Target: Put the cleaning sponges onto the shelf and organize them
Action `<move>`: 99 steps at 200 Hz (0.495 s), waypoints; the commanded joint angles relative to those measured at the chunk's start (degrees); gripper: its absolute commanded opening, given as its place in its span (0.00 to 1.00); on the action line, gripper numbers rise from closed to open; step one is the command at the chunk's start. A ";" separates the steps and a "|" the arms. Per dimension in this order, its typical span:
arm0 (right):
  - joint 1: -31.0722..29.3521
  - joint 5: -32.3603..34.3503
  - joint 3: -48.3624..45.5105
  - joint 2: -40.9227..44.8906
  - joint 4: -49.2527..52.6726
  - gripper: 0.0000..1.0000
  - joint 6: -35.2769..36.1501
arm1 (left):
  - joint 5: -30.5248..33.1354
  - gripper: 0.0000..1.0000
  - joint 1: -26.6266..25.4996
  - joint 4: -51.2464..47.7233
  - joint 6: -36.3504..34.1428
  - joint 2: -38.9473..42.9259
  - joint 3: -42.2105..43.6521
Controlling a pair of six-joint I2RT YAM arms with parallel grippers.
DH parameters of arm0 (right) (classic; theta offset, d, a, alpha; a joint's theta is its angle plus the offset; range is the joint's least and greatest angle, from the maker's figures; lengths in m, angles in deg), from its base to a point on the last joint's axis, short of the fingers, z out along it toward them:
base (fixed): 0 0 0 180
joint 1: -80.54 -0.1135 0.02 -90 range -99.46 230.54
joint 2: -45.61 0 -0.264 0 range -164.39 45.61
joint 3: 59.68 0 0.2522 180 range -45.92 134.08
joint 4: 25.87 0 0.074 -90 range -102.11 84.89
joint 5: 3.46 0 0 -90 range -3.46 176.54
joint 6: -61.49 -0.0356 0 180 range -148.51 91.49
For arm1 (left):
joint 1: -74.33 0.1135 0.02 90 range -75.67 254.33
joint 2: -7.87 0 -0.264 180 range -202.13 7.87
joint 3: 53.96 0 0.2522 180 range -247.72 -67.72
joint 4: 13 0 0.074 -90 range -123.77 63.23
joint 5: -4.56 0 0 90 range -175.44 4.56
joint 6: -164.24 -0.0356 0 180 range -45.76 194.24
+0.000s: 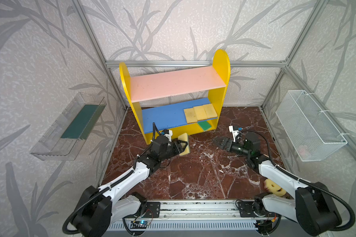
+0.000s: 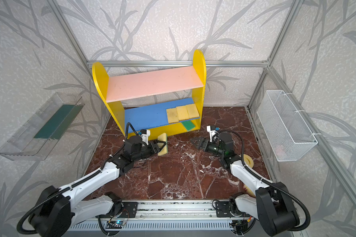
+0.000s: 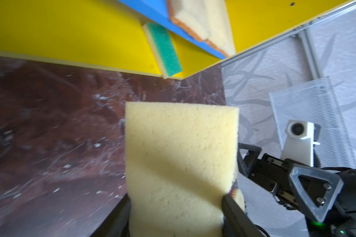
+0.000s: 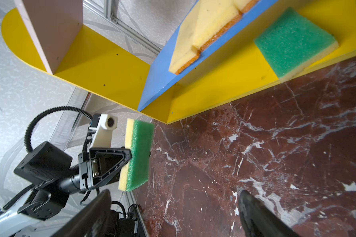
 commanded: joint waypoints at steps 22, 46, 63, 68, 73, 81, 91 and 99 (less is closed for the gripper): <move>0.12 -3.38 4.59 -0.51 0.77 0.99 2.16 | -13.05 0.61 -2.01 29.63 8.59 -10.85 -5.47; 0.29 -6.60 8.65 -4.29 -2.81 0.99 0.95 | -16.92 0.61 -2.11 40.26 13.26 -15.11 -6.69; 0.72 -7.30 10.76 -6.90 -7.45 0.99 -2.05 | -19.05 0.62 -2.16 42.35 13.76 -16.61 -8.02; 0.82 -7.51 11.38 -7.78 -9.05 0.99 -2.99 | -19.53 0.62 -2.10 41.98 13.40 -16.84 -8.55; 0.91 -7.76 12.16 -8.70 -10.57 0.99 -3.88 | -19.95 0.63 -2.11 41.69 13.00 -17.00 -8.93; 1.00 -8.57 13.50 -10.32 -12.66 0.99 -5.15 | -20.48 0.63 -2.13 41.57 12.66 -17.36 -9.46; 0.99 -9.79 15.49 -12.43 -14.73 0.99 -6.47 | -20.83 0.63 -2.17 42.76 13.06 -18.08 -9.86; 0.97 -10.52 16.83 -14.03 -16.71 0.99 -7.56 | -21.32 0.63 -2.02 44.61 14.14 -18.94 -10.17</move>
